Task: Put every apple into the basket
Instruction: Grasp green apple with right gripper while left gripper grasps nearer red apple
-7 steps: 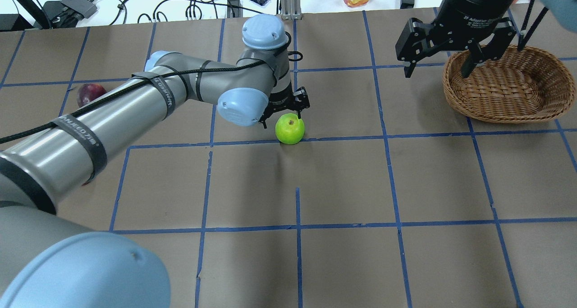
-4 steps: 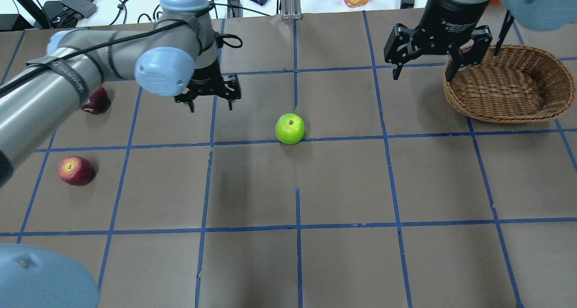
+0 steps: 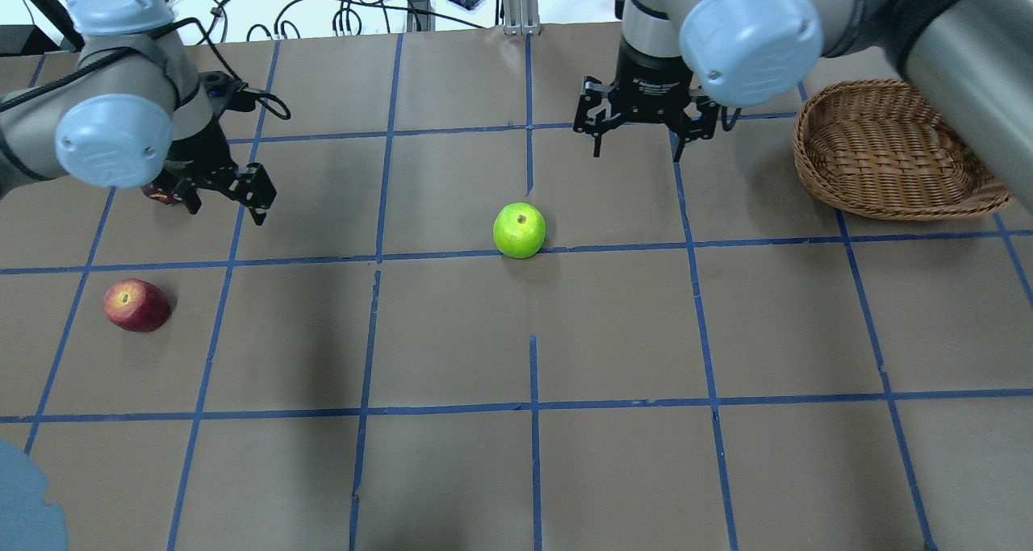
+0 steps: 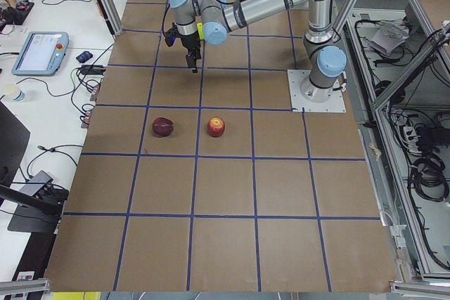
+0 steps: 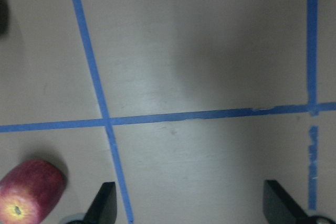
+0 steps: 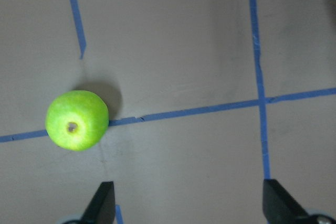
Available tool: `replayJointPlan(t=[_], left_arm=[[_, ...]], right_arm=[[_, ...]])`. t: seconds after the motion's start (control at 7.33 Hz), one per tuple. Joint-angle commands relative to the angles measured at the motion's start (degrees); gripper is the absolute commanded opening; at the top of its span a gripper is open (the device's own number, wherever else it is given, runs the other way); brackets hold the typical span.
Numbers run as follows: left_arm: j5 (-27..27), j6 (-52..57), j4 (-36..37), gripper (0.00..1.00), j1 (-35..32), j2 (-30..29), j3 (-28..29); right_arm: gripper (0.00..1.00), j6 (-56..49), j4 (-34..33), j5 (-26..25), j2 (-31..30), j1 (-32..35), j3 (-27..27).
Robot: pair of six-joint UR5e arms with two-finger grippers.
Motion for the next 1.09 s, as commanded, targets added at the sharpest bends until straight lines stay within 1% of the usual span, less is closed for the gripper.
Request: replayJointPlan(t=[0.0, 0.14, 0.27, 0.41, 0.55, 0.68, 0.82, 0.95], left_arm=[[-0.1, 18.6, 12.0, 0.98, 12.2, -0.3, -6.6], [-0.5, 23.7, 20.6, 1.0, 17.0, -1.6, -9.9], [-0.7, 24.1, 22.3, 1.0, 18.7, -1.7, -12.0], [-0.7, 23.7, 22.1, 1.0, 19.0, -1.8, -12.5], [-0.7, 23.4, 21.2, 1.0, 18.8, -2.0, -13.2], [-1.5, 23.2, 21.5, 1.0, 18.8, -2.3, -14.4], [-3.8, 23.3, 21.5, 1.0, 19.0, -2.5, -14.6], [-3.5, 23.5, 21.7, 1.0, 19.2, -3.2, -15.0]], right_arm=[[1.0, 3.0, -4.0, 6.7, 4.7, 3.1, -0.5], [1.0, 3.7, -4.1, 8.6, 5.7, 3.2, -0.3], [1.0, 4.3, -5.6, 8.6, 7.8, 3.3, -0.1], [1.0, 6.5, -7.3, 8.7, 10.3, 4.3, -0.1], [1.0, 8.0, -10.9, 8.7, 12.9, 5.7, -0.2], [1.0, 8.4, -12.0, 8.6, 14.4, 6.4, 0.0], [1.0, 8.4, -12.0, 8.7, 15.2, 6.4, 0.0], [1.0, 8.3, -12.0, 8.7, 15.9, 6.7, -0.1]])
